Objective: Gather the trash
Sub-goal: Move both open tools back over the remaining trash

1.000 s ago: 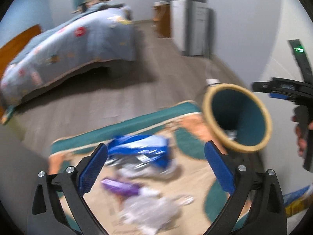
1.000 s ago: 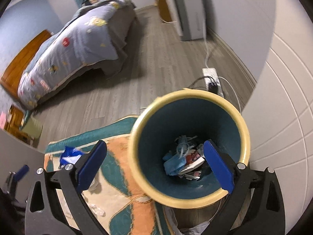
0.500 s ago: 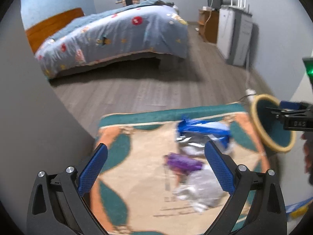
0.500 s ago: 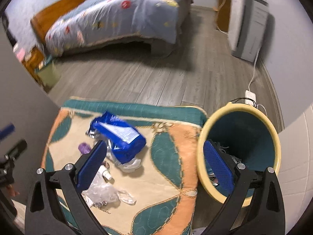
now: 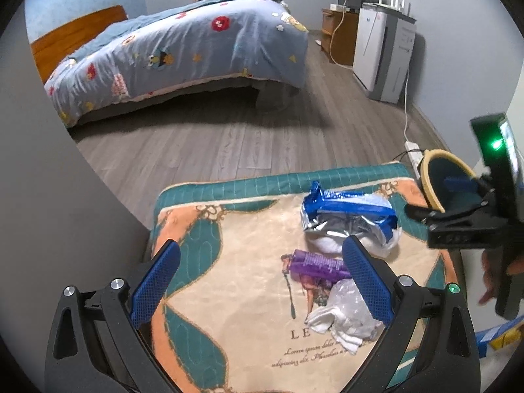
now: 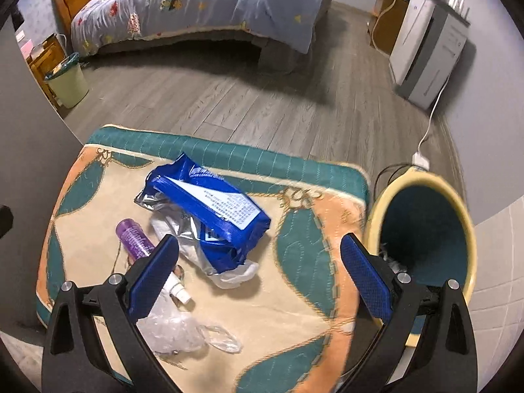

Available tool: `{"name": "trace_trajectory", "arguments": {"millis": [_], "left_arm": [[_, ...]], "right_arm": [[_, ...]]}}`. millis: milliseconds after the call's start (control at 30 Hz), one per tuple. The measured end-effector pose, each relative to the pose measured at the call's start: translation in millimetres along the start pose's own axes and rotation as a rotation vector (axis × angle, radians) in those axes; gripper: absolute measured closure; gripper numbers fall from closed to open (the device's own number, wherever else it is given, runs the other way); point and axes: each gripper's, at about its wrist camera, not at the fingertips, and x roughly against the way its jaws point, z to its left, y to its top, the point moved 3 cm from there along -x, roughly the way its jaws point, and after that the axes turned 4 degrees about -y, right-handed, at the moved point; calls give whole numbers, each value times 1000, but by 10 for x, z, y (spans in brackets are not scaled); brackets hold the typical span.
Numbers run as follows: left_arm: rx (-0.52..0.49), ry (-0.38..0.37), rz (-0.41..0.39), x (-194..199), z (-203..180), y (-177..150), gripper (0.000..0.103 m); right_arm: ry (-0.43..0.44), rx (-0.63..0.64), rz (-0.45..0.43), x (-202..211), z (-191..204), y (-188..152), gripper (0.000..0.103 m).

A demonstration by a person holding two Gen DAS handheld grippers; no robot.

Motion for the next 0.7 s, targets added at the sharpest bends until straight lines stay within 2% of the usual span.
{"name": "trace_trajectory", "arguments": {"millis": [67, 200, 300, 400, 567, 700], "left_arm": [[12, -9, -11, -2, 45, 21, 5], [46, -27, -2, -62, 144, 32, 5], [50, -51, 29, -146, 190, -12, 5], [47, -36, 35, -179, 243, -41, 5], [41, -8, 40, -214, 307, -81, 5], [37, 13, 61, -279, 370, -114, 5]], "right_arm": [[7, 30, 38, -73, 49, 22, 6], [-9, 98, -41, -28, 172, 97, 6], [-14, 108, -35, -100, 250, 132, 6], [5, 104, -7, -242, 319, 143, 6], [-46, 156, 2, -442, 439, 208, 6], [-46, 188, 17, -585, 575, 237, 6]]}}
